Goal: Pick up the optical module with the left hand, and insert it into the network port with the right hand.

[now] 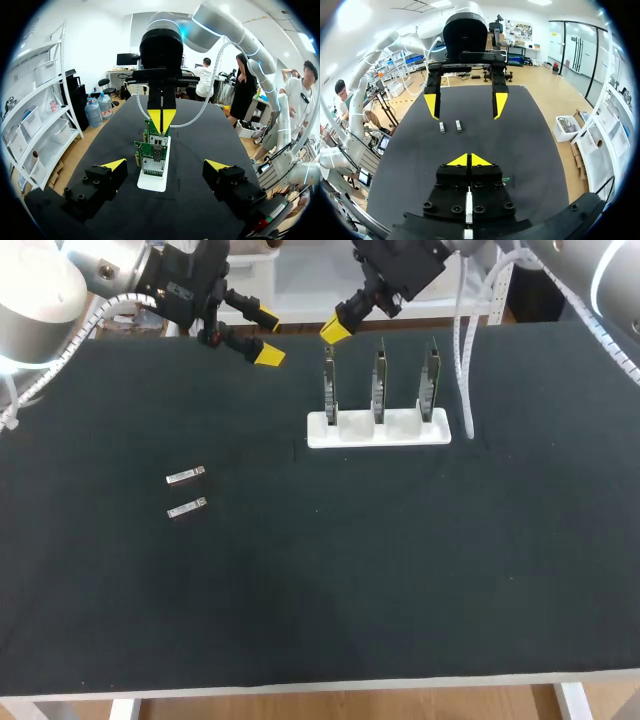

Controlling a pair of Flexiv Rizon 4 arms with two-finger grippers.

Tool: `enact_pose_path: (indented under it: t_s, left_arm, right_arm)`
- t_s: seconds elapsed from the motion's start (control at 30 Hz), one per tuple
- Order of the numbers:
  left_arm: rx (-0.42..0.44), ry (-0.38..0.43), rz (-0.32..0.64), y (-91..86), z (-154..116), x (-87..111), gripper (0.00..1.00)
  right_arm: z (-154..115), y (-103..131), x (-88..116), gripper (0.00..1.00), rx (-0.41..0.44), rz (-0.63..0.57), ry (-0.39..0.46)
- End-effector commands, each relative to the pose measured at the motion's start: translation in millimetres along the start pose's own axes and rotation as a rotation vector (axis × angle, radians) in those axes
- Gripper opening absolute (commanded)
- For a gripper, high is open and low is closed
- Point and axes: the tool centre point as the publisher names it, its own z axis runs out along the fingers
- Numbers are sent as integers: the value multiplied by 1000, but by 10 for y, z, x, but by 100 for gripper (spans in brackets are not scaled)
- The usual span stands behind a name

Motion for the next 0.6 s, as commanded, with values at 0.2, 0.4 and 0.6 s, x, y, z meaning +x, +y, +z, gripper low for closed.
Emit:
enact_pose_path:
  t_s: [0.2,0.4,0.6]
  left_arm:
    - [-4,2,-1,-14,1,-3,100]
    - [-4,2,-1,-14,1,-3,100]
    - [-4,2,-1,-14,1,-3,100]
  right_arm:
    - [32,-120,24,0,-539,10,4]
    - [46,-130,57,0,-538,19,2]
    - [60,-148,90,0,-539,27,-2]
